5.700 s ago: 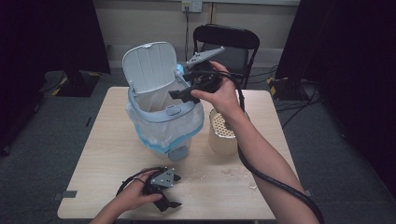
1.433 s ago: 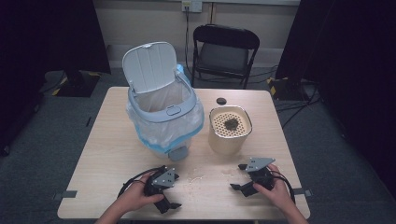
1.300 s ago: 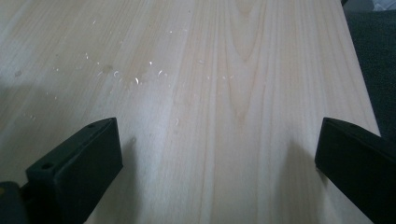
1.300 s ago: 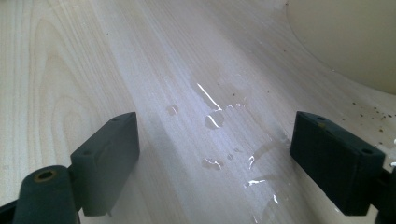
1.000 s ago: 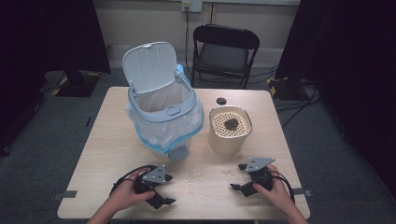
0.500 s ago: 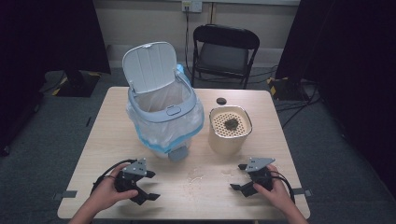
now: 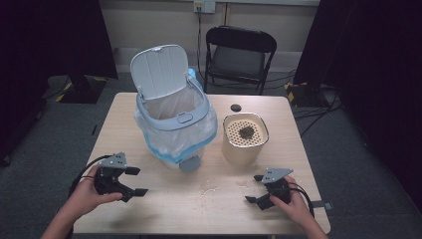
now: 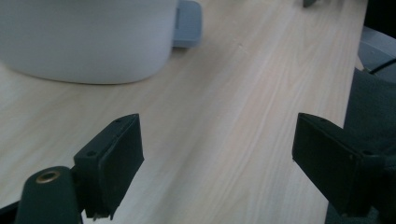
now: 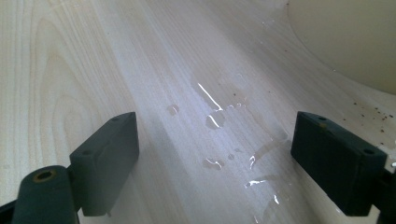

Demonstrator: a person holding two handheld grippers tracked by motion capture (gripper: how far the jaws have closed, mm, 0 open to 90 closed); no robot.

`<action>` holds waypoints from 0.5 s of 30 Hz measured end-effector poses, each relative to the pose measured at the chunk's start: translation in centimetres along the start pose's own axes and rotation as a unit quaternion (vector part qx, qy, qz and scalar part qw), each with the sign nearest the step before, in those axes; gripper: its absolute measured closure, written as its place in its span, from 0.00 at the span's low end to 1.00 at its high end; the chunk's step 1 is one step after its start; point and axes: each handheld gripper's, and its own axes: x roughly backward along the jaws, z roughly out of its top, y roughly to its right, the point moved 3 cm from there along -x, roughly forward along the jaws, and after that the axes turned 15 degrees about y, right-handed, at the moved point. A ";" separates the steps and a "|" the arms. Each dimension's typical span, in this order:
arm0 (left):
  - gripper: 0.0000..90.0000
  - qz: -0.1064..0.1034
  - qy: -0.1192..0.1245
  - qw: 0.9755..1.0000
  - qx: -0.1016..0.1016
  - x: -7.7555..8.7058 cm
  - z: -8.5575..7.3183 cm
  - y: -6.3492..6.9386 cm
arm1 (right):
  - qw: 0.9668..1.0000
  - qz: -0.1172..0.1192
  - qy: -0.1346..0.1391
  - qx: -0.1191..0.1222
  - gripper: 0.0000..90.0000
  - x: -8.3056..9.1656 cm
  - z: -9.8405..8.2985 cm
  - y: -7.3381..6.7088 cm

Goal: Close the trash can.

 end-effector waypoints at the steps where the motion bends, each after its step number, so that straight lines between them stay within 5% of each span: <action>1: 0.18 0.003 0.002 1.000 0.005 0.3 0.1 -0.3 | 1.000 0.000 0.000 0.000 0.16 0.0 0.0 0.0; 7: 0.18 0.017 0.011 1.000 0.023 2.3 1.6 -2.3 | 1.000 0.000 0.000 0.000 0.16 0.0 0.0 0.0; 15: 0.18 0.033 0.024 0.999 0.021 4.3 5.2 -4.1 | 1.000 -0.001 0.000 0.001 0.16 0.0 0.0 0.0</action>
